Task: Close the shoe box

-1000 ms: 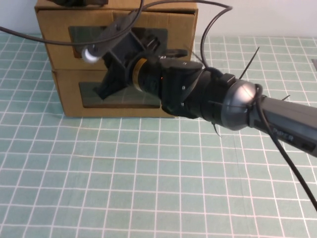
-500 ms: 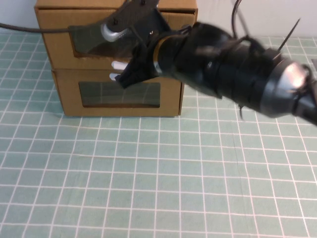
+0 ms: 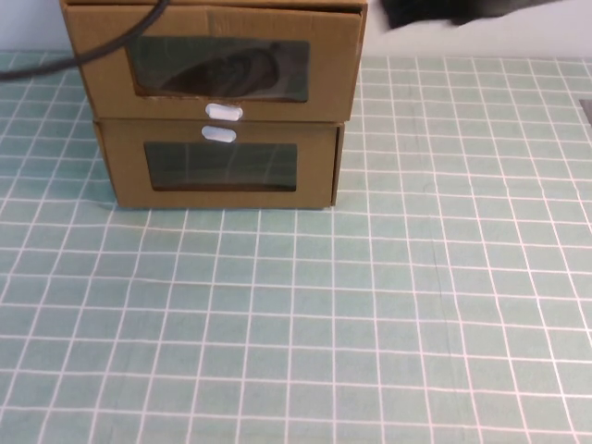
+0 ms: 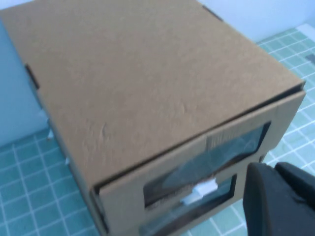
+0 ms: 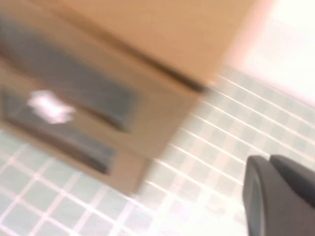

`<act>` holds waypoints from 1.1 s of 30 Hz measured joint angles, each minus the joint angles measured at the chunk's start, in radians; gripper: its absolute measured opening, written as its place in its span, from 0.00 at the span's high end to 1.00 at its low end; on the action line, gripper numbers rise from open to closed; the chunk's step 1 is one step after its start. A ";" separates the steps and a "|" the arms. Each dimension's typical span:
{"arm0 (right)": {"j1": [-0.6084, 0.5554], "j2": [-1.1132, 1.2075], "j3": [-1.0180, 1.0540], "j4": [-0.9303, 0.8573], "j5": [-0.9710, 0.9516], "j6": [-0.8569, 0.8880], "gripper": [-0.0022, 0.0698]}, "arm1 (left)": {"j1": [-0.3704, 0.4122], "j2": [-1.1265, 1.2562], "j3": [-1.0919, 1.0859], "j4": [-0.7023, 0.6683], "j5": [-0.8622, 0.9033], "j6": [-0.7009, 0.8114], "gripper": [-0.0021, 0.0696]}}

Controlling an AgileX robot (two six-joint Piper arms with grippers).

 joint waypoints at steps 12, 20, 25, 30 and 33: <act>-0.419 -0.356 0.328 0.359 -0.125 -0.072 0.99 | 0.000 -0.481 0.671 0.037 -0.313 -0.026 0.98; -0.434 -0.769 0.864 0.430 -0.386 -0.038 0.99 | 0.000 -0.819 1.104 0.031 -0.479 -0.114 0.98; -0.434 -0.977 1.131 0.431 -0.413 -0.040 0.99 | 0.000 -0.934 1.254 0.000 -0.547 -0.168 0.98; -0.434 -1.147 1.337 0.427 -0.428 -0.115 0.99 | 0.000 -0.953 1.334 -0.038 -0.602 -0.184 0.98; -0.434 -1.206 1.405 0.424 -0.422 -0.137 0.99 | 0.000 -0.953 1.342 -0.044 -0.602 -0.184 0.98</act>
